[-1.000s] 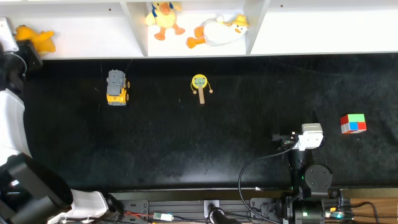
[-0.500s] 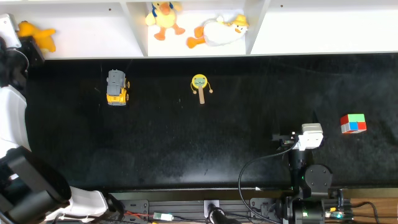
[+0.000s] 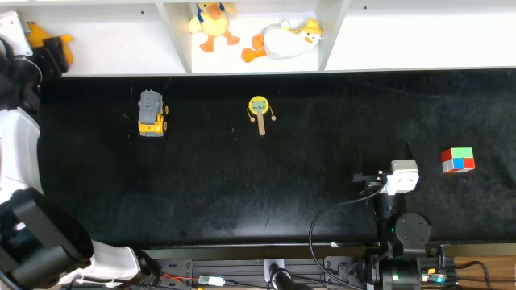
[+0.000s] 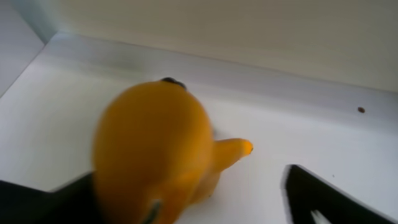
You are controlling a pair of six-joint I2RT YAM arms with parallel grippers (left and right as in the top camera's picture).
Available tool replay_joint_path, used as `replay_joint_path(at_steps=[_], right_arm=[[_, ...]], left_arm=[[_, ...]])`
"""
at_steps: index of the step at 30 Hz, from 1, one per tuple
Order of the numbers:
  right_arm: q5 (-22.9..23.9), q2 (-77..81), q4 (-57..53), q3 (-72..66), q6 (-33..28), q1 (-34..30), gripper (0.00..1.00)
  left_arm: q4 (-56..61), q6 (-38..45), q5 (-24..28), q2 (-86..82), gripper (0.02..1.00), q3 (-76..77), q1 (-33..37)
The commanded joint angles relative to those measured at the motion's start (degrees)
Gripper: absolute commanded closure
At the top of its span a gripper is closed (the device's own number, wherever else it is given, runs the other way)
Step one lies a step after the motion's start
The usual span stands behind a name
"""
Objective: Store Toys
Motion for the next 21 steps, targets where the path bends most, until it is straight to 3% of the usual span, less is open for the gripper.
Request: replay_joint_path(at_steps=[1,21], right_arm=[[0.6,-0.4,0.2,-0.8,0.4,0.3,0.005],[0.6,-0.4,0.2,-0.8,0.4,0.3,0.005]], left_arm=[[0.4,-0.5,-0.3,1.2,0.02,0.8,-0.2],[2.1,-0.3,-0.3,1.2,0.02,0.8,-0.2]])
